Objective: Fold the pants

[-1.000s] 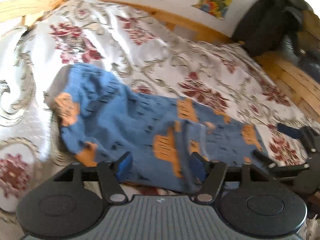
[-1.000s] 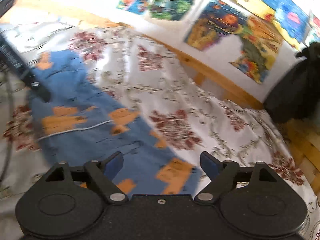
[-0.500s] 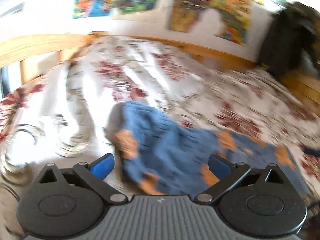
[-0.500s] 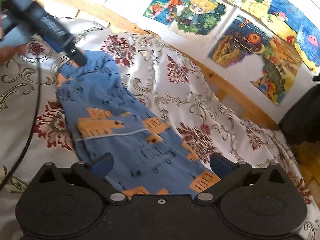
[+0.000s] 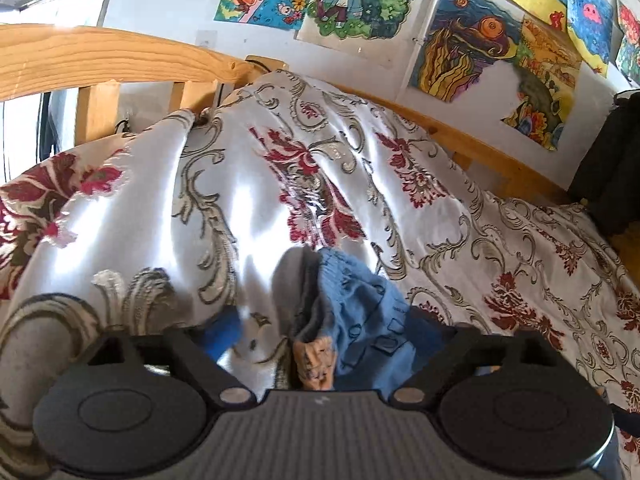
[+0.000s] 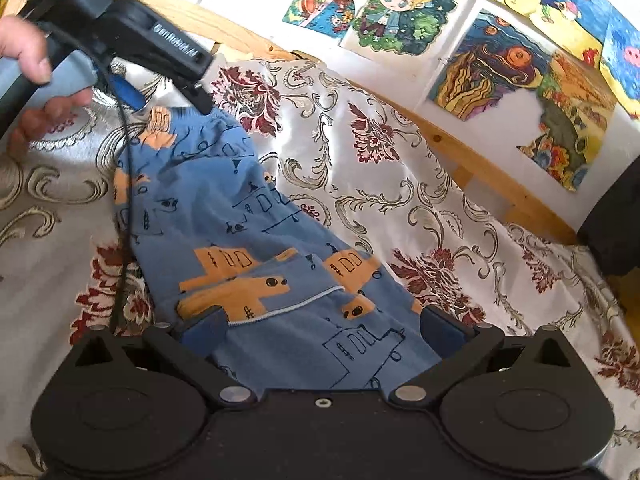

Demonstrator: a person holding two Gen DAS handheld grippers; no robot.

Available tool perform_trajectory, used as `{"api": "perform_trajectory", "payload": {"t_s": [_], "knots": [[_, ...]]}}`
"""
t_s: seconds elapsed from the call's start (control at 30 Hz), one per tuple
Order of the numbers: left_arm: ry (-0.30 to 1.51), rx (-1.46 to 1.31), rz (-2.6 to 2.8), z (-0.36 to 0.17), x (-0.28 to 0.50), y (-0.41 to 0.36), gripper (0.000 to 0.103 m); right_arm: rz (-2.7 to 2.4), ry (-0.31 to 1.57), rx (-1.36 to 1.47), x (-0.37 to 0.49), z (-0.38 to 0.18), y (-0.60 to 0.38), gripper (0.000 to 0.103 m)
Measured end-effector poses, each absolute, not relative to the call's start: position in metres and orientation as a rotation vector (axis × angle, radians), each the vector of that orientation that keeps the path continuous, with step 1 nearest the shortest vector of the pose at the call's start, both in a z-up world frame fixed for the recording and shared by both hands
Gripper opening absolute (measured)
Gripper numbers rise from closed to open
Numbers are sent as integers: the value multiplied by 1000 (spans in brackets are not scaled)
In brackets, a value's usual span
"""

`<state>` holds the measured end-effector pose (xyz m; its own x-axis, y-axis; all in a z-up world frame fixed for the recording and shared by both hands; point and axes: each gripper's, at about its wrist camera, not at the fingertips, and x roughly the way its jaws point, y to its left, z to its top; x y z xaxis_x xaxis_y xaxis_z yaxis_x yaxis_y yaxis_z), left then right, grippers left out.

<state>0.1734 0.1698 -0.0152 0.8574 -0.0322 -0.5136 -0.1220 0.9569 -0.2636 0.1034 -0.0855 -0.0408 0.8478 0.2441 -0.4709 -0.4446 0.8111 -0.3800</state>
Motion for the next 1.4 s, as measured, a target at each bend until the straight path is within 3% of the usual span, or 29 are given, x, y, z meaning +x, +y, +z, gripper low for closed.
{"api": "perform_trajectory", "payload": {"t_s": [0.13,0.2,0.3,0.5,0.57,0.63,0.83,0.9,1.0,1.13,1.4], "knots": [[573,-262,68,-14,173,168,31,381,418,-484,105,-42,-87,102],[571,-206,76,-11,173,161,19,381,416,-478,106,-42,-87,102],[546,-41,66,-6,169,135,17,384,419,-467,107,-44,-88,102],[546,209,-11,-11,167,88,18,390,429,-440,108,-45,-91,102],[548,189,24,-11,169,90,23,391,431,-436,109,-45,-91,102],[552,136,83,-10,171,101,45,393,433,-431,109,-45,-91,102],[658,-119,50,-12,193,158,75,406,447,-413,112,-46,-92,102],[659,-183,-20,-9,197,170,77,407,447,-412,112,-46,-92,102],[659,-247,-83,-5,201,177,69,411,452,-403,113,-46,-93,102],[680,-159,-129,-4,208,164,68,414,456,-393,114,-47,-94,102],[767,-277,-110,-11,226,179,76,417,459,-379,115,-47,-95,102]]}}
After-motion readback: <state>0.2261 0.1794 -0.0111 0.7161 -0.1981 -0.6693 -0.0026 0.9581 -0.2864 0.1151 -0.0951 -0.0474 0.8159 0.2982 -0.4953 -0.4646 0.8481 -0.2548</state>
